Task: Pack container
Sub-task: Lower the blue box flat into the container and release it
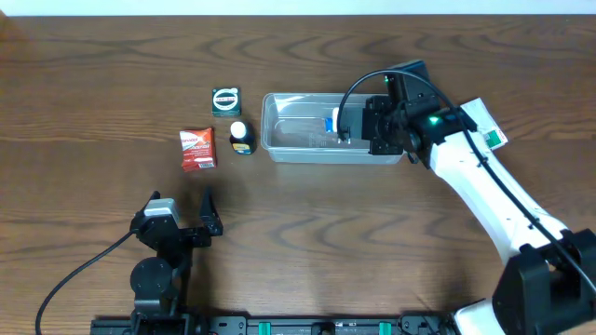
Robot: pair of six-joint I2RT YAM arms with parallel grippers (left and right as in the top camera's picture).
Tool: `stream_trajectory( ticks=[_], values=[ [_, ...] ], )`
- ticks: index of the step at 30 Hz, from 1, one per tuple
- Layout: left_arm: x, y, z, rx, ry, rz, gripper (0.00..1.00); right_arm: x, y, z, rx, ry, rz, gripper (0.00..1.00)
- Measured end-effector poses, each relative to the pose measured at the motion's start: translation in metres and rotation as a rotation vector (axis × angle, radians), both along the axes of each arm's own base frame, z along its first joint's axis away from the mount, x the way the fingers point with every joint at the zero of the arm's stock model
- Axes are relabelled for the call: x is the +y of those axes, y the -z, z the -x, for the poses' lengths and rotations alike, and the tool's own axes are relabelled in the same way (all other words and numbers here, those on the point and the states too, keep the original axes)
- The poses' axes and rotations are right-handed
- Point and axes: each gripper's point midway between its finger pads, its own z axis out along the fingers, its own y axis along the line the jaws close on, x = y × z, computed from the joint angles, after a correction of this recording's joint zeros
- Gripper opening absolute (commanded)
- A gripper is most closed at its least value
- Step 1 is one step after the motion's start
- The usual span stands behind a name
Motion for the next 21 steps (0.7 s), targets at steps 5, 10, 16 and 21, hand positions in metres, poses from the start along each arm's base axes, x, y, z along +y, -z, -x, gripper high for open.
stream_trajectory(
  ticks=[5,10,16,21],
  values=[
    [0.000,0.000,0.000,0.000,0.000,0.000,0.98,0.007,0.025,-0.001,0.047,-0.016,0.016,0.01],
    [0.000,0.000,0.000,0.000,0.000,0.000,0.98,0.010,0.035,-0.001,0.065,-0.021,0.023,0.01],
    [0.000,0.000,0.000,0.000,0.000,0.000,0.98,0.011,0.040,-0.005,0.062,-0.020,0.024,0.01],
    [0.000,0.000,0.000,0.000,0.000,0.000,0.98,0.009,0.039,-0.009,0.042,-0.011,0.032,0.01]
  ],
)
